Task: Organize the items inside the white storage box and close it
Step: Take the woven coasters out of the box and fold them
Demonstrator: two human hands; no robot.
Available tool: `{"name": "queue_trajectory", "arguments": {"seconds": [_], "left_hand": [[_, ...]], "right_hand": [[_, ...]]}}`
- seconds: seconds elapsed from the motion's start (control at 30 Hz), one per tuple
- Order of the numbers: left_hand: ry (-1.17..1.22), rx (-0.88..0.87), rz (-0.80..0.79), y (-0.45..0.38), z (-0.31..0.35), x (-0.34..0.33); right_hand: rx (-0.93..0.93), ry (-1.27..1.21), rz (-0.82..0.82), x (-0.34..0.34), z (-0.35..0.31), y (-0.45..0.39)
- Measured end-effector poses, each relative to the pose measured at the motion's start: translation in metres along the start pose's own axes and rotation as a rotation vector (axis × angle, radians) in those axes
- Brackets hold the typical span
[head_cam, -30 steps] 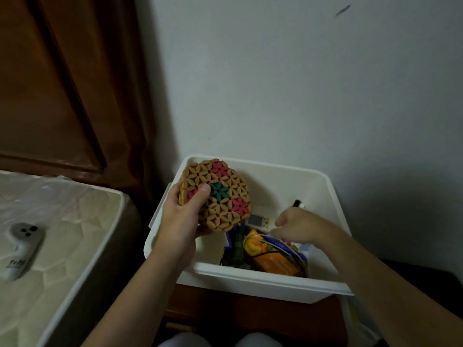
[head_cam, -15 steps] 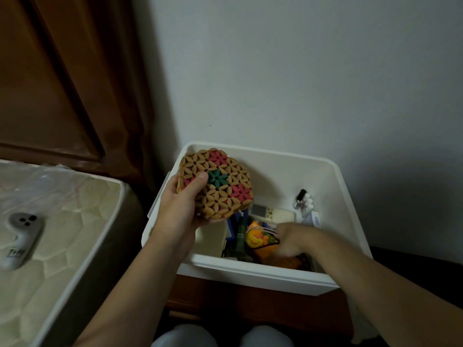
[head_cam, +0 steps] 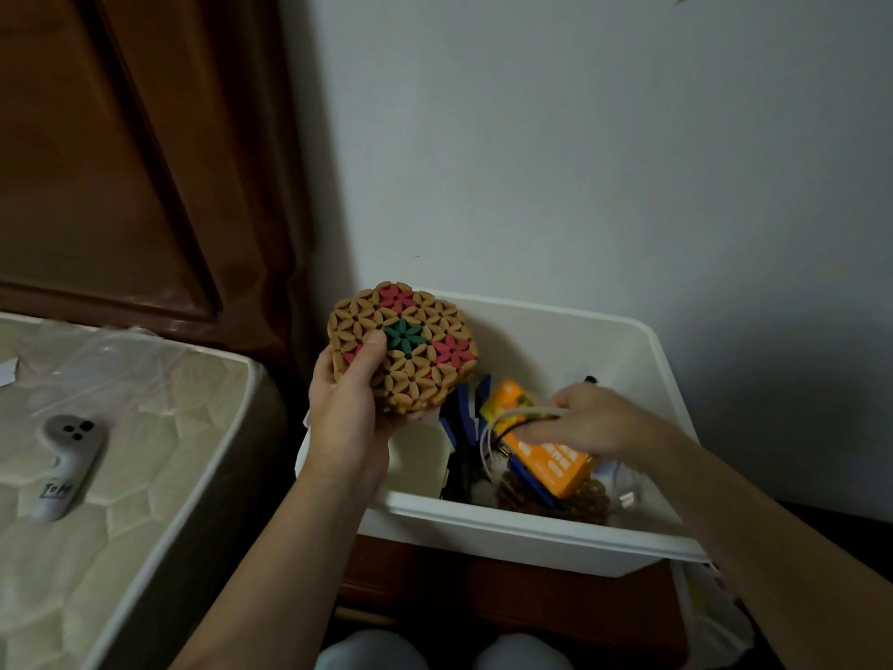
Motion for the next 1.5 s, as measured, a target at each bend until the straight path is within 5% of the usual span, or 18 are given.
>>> {"name": "queue_trajectory", "arguments": {"seconds": [0.73, 0.97, 1.13, 1.5], "left_hand": [[0.204, -0.054, 0.027, 0.003, 0.008, 0.007], [0.222, -0.055, 0.04, 0.002, 0.009, 0.007], [0.2, -0.054, 0.037, 0.004, 0.01, 0.006], [0.01, -0.062, 0.057, 0.009, 0.006, 0.0]], "right_hand": [[-0.11, -0.757, 0.006, -0.033, -0.118, -0.023], [-0.067, -0.56, -0.09, -0.057, -0.128, -0.023], [-0.101, -0.395, 0.187, -0.035, -0.106, -0.034], [0.137, -0.51, -0.446, -0.039, -0.105, -0.003]]}}
Point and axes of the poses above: each hand's wrist, its own y-axis away from the middle knuckle, its own x-axis out of the back of the hand, z = x × y, the point moved 8 cm from there along -y, towards the middle knuckle, and after that the axes turned 10 degrees about z, right-handed, at the moved point
